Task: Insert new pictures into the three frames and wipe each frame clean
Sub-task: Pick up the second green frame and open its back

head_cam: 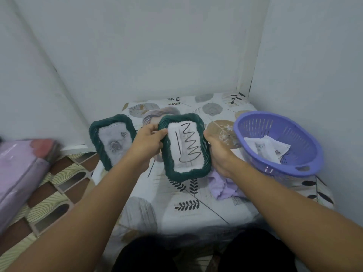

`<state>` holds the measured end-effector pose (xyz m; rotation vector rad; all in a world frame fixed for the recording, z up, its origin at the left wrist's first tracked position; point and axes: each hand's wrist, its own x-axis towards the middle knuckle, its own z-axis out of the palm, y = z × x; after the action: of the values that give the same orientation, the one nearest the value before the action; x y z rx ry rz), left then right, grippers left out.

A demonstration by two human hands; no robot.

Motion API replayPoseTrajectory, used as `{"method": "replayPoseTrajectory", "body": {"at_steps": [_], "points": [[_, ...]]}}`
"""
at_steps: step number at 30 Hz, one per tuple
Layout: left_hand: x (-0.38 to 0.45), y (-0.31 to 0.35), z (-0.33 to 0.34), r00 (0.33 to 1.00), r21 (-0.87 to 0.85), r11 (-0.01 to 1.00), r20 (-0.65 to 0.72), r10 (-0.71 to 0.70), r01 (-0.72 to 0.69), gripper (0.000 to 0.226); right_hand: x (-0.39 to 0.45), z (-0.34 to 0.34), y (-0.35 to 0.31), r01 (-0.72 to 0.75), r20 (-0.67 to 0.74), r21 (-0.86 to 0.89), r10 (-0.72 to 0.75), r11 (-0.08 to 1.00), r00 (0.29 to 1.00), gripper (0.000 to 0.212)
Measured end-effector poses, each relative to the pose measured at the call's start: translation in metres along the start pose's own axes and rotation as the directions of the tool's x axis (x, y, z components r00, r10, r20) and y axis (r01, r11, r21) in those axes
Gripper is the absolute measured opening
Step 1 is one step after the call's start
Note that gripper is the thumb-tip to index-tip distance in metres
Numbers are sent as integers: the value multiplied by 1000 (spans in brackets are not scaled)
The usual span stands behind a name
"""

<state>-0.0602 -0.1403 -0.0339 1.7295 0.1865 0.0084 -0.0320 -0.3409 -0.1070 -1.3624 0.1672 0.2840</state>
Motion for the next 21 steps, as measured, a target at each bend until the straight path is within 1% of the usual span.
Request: {"method": "replayPoseTrajectory", "body": {"at_steps": [3,5,8,10,12,13,14,16,18,21], "points": [[-14,-12,-15,999,-27,999,-9,-39,39,11,-8,13,8,-19,77,12,18,1000,997,44],[-20,-17,-22,998,-53,997,-10,-59,59,12,-14,21,9,-13,91,28,10,1000,996,42],[-27,-20,-28,997,-83,994,-19,-69,67,13,-20,27,9,35,80,-15,-33,999,996,39],[-28,-21,-30,996,-33,997,-60,-66,64,14,-22,31,11,68,85,-52,-63,996,994,42],[-26,-25,-34,987,119,992,-156,-32,51,26,-25,34,13,123,75,-149,-113,981,991,54],[-26,-26,-35,980,211,977,-199,5,38,35,-26,36,13,177,59,-232,-168,956,984,57],[-29,-25,-35,973,292,956,-222,58,9,37,-30,39,12,237,42,-316,-236,919,971,55],[-36,-21,-31,962,379,921,-209,178,-89,36,-37,45,11,359,36,-456,-386,814,922,43],[-43,-13,-23,964,384,913,-156,215,-141,43,-48,54,11,466,64,-550,-521,693,851,34],[-48,-4,-14,981,323,940,-116,158,-113,56,-60,72,14,554,177,-682,-627,477,759,25]]}}
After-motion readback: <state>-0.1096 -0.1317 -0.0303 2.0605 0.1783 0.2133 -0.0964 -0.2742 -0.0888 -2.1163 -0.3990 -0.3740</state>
